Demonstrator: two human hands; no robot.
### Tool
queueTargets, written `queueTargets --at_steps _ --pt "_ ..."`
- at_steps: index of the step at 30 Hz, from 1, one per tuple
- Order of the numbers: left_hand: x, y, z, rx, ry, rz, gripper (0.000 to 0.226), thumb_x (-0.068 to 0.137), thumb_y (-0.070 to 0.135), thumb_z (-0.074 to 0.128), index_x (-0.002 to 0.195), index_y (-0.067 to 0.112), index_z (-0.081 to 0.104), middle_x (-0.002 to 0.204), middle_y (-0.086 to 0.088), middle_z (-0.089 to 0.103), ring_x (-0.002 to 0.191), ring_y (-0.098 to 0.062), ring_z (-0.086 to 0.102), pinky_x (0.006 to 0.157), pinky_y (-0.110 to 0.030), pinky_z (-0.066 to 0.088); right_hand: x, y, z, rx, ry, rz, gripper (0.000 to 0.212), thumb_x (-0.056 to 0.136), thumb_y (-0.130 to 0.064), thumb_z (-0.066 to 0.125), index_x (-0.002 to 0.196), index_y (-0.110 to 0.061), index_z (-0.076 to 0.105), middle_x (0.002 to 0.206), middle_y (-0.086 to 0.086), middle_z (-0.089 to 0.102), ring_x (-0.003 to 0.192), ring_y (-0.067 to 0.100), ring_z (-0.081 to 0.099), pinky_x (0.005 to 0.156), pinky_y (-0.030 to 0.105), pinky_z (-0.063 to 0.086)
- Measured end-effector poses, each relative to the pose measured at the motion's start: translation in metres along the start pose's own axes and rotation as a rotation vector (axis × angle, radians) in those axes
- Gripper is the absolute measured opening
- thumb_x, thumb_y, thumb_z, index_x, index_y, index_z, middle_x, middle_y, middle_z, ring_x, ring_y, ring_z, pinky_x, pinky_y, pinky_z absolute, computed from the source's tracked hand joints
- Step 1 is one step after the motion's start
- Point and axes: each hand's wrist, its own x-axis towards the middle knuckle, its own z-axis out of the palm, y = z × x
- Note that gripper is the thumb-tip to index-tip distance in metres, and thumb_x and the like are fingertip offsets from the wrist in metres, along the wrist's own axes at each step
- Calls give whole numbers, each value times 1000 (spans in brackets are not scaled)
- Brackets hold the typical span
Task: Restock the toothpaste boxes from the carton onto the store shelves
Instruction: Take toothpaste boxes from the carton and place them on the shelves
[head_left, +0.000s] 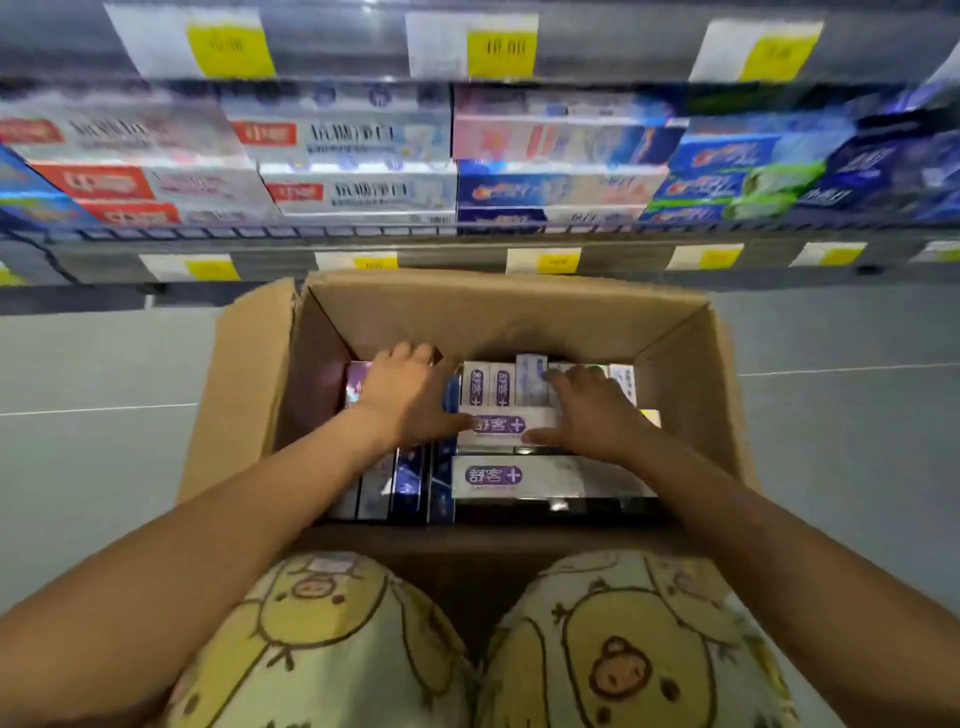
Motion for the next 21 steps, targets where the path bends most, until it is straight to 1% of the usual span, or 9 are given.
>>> queueTargets --at_steps 5,8,11,13,15,17,18,20,21 --pt "6 -16 19 -5 37 -1 84 70 82 45 133 25 42 134 -9 51 119 -35 48 95 -42 40 9 6 23 102 8 -73 88 68 -70 64 138 -24 37 137 10 46 123 27 43 100 38 37" --pt "-2 -16 27 -31 23 17 87 72 80 45 139 26 37 137 -10 48 122 -34 46 96 -41 39 7 5 21 87 5 -146 71 72 -61 66 127 -20 49 128 6 54 112 22 51 92 35 42" --pt "-9 -18 27 -158 20 8 91 70 82 46 141 26 35 137 -11 49 122 -35 46 97 -40 38 11 1 19 47 9 -225 48 82 -52 62 106 -11 57 109 9 61 96 24 56 80 35 44" --pt "-13 -20 25 -319 32 -7 103 63 86 48 144 25 33 141 -11 47 126 -33 44 102 -41 38 10 0 13 128 48 -269 35 85 -44 62 87 -10 55 93 6 59 83 22 54 71 31 38" --pt "-20 -21 21 -538 84 -33 107 60 81 60 145 23 31 146 -7 43 132 -26 41 107 -38 35 8 0 1 279 108 -299 22 87 -34 64 82 -15 56 85 1 58 73 15 50 64 23 32" --pt "-28 -14 17 -804 142 -66 106 56 69 73 144 24 34 143 2 46 131 -15 43 106 -30 35 3 -2 -16 459 127 -251 20 87 -35 63 95 -17 65 91 -4 65 71 5 55 59 16 38" --pt "-30 -10 15 -946 164 -82 107 51 66 77 141 25 36 139 7 50 128 -10 45 105 -27 36 0 -5 -25 544 124 -229 23 88 -37 62 101 -19 66 94 -6 67 75 1 58 61 12 41" --pt "-31 -2 10 -1169 188 -95 102 46 57 84 133 26 42 130 10 54 124 -7 49 102 -23 38 -7 -12 -41 649 145 -274 25 89 -37 59 107 -21 67 99 -9 69 84 2 64 69 14 48" --pt "-32 1 6 -1253 187 -83 97 46 51 87 130 27 44 128 9 56 121 -7 52 102 -25 40 -12 -18 -50 689 167 -315 24 91 -36 57 108 -21 67 100 -9 70 87 4 66 71 16 50"
